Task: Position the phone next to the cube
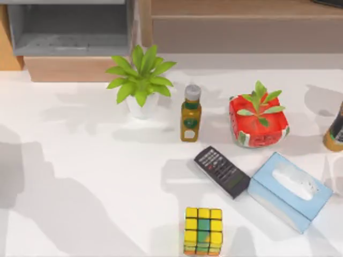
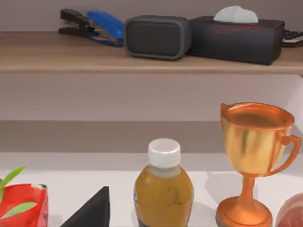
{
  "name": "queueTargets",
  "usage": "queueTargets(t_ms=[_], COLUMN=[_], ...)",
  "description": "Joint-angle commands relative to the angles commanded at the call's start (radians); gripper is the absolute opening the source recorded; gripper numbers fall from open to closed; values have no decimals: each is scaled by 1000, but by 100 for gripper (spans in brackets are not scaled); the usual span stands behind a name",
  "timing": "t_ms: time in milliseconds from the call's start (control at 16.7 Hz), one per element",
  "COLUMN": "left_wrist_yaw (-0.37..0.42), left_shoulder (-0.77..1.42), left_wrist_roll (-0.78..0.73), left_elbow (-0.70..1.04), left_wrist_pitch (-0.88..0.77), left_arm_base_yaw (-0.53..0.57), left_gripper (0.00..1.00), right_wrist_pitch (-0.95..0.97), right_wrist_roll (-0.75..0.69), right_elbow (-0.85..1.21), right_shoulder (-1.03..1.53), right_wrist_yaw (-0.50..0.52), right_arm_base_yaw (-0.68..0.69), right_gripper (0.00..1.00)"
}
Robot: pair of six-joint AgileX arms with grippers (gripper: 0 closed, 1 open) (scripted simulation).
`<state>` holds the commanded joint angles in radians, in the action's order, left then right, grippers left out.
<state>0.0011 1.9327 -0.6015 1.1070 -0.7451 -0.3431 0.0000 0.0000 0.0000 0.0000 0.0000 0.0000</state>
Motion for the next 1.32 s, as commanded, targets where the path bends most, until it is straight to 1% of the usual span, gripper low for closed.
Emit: queueTargets(t_ms=[180, 960, 1020, 1320], left_wrist_yaw=[0, 0, 0, 0], left_shoulder=[0, 0, 0, 0], left_wrist_roll=[0, 0, 0, 0], left_elbow=[0, 0, 0, 0], left_wrist_pitch=[0, 0, 0, 0], left_arm_base_yaw=[0, 0, 0, 0], left_gripper=[100, 2, 0, 0], right_wrist_pitch=[0, 0, 0, 0], right_wrist_roll=[0, 0, 0, 0], right_elbow=[0, 0, 0, 0], right_shoulder=[0, 0, 0, 0], right_wrist_yaw=[0, 0, 0, 0], right_arm_base_yaw=[0, 0, 0, 0], right_gripper=[100, 100, 100, 100])
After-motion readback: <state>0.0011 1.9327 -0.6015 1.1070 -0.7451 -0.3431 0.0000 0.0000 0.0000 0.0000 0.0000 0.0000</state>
